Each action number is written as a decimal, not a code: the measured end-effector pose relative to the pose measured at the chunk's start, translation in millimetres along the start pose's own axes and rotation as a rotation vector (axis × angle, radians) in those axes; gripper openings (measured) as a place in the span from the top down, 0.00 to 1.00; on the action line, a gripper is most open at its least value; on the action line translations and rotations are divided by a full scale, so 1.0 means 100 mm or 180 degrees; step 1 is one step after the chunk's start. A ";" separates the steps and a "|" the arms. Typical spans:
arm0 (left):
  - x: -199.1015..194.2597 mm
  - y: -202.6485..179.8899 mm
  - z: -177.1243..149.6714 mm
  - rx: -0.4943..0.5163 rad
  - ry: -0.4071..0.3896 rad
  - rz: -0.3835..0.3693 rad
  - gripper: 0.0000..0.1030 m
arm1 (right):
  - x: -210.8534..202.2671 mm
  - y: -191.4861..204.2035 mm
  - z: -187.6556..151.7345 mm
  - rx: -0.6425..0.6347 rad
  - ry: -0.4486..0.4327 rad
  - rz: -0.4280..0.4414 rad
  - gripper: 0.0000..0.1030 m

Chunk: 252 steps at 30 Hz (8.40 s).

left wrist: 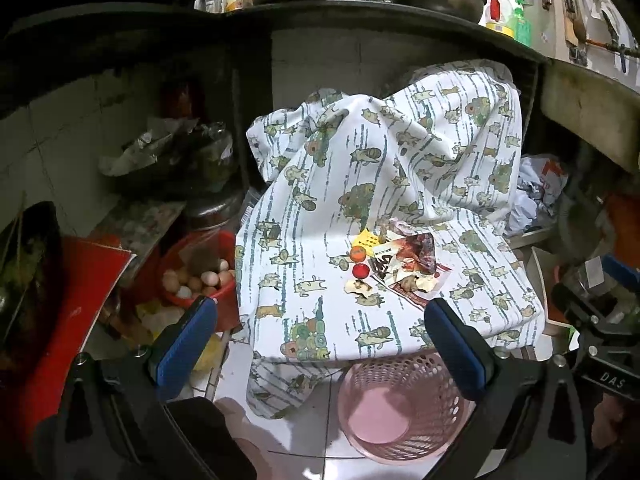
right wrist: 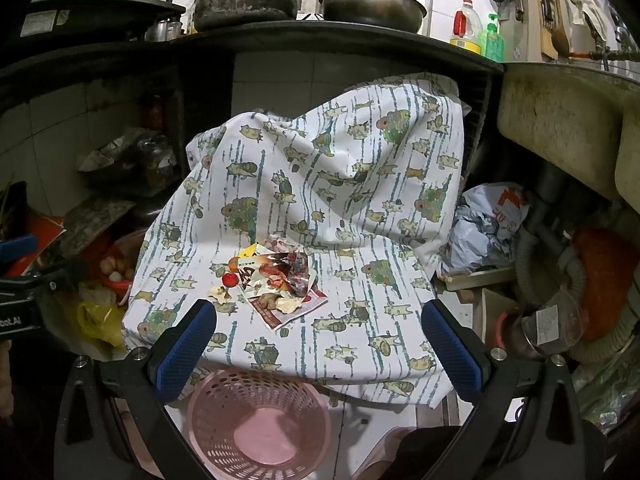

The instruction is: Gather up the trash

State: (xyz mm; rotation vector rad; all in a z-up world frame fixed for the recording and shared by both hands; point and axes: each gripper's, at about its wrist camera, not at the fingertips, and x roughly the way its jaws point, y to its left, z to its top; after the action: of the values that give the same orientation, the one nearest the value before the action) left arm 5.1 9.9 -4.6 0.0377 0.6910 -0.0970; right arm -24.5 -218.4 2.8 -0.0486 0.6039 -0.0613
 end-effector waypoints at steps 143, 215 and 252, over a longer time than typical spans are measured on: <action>1.50 -0.12 0.82 -0.0286 0.1243 -0.0314 0.58 | 1.32 -0.23 0.75 0.0221 0.1085 0.0875 0.88; 0.38 0.03 0.57 -0.0010 0.0249 0.0101 0.20 | 1.14 0.28 -0.17 -0.0126 0.0812 0.0458 0.32; 1.39 0.21 1.35 -0.0196 0.0411 0.0295 0.00 | 1.52 0.01 1.09 0.0196 0.0527 0.0483 0.00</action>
State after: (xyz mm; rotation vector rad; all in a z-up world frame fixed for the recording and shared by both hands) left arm 199.2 10.8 10.7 0.0169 0.8198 0.0159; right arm 162.4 -224.8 6.3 0.0625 0.7692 0.0639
